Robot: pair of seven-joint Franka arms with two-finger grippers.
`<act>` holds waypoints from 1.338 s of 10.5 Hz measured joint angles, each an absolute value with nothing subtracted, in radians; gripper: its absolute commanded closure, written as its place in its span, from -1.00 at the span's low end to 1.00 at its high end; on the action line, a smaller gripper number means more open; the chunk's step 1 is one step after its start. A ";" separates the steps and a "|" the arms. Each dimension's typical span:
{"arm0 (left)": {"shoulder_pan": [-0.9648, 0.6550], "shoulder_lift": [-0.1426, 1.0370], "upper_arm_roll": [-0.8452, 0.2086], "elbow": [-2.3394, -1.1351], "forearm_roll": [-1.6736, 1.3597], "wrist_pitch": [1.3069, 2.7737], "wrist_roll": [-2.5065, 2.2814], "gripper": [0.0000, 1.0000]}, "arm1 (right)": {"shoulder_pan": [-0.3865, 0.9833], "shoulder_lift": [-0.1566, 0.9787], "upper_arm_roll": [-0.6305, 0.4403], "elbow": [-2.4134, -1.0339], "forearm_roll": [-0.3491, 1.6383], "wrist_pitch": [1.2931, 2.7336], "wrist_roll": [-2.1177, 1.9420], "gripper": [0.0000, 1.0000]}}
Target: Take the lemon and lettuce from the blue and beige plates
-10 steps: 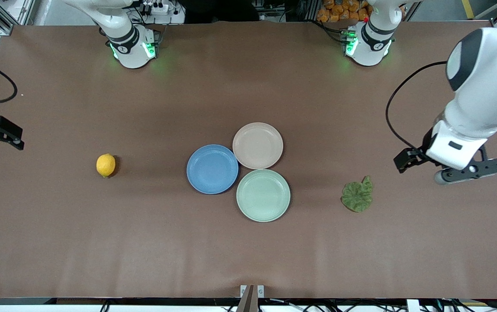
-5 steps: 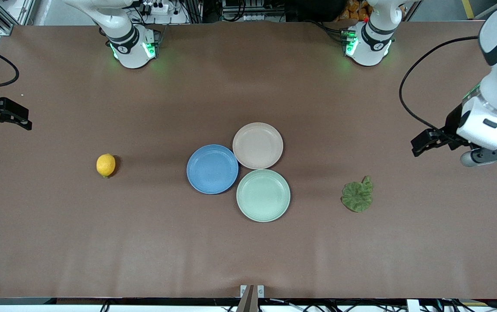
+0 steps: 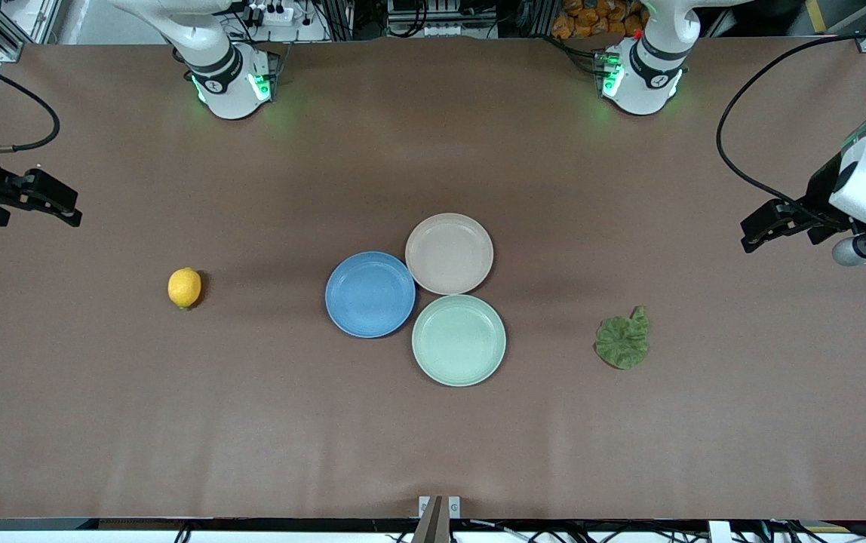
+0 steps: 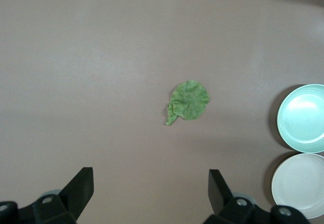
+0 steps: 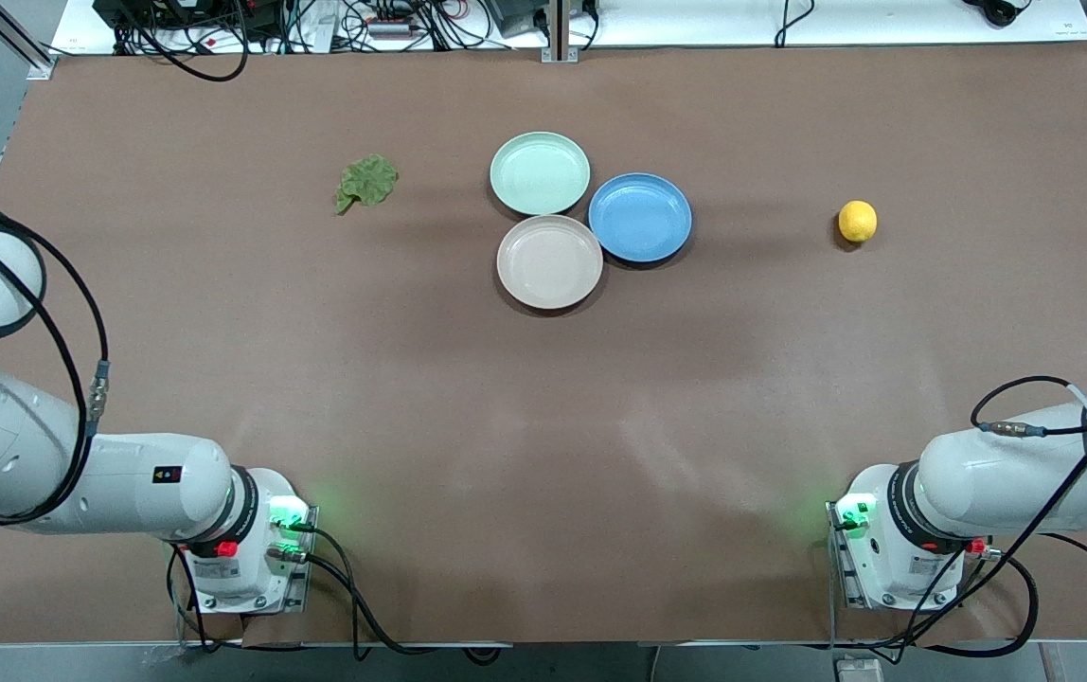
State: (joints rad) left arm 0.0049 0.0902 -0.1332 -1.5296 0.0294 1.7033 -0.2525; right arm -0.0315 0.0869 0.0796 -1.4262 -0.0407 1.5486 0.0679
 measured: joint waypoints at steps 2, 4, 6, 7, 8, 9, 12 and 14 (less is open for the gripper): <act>0.004 0.087 -0.131 -1.530 0.027 1.693 -0.252 -1.00 | -0.032 0.055 0.077 -1.474 -0.041 1.573 0.073 -1.00; 0.004 0.078 -0.131 -1.529 0.027 1.665 -0.252 -1.00 | -0.033 0.044 0.073 -1.485 -0.041 1.575 0.074 -1.00; 0.004 0.068 -0.131 -1.529 0.027 1.646 -0.252 -1.00 | -0.033 0.044 0.074 -1.486 -0.041 1.575 0.074 -1.00; 0.004 0.064 -0.131 -1.529 0.027 1.629 -0.252 -1.00 | -0.033 0.044 0.074 -1.487 -0.041 1.574 0.074 -1.00; 0.004 0.060 -0.131 -1.529 0.027 1.616 -0.252 -1.00 | -0.033 0.044 0.074 -1.487 -0.041 1.571 0.075 -1.00; 0.003 0.055 -0.131 -1.529 0.027 1.609 -0.252 -1.00 | -0.033 0.044 0.074 -1.487 -0.041 1.568 0.076 -1.00; 0.005 0.052 -0.129 -1.529 0.027 1.592 -0.252 -1.00 | -0.033 0.044 0.074 -1.487 -0.041 1.546 0.077 -1.00; 0.009 0.052 -0.128 -1.529 0.027 1.581 -0.252 -1.00 | -0.033 0.044 0.074 -1.487 -0.041 1.537 0.077 -1.00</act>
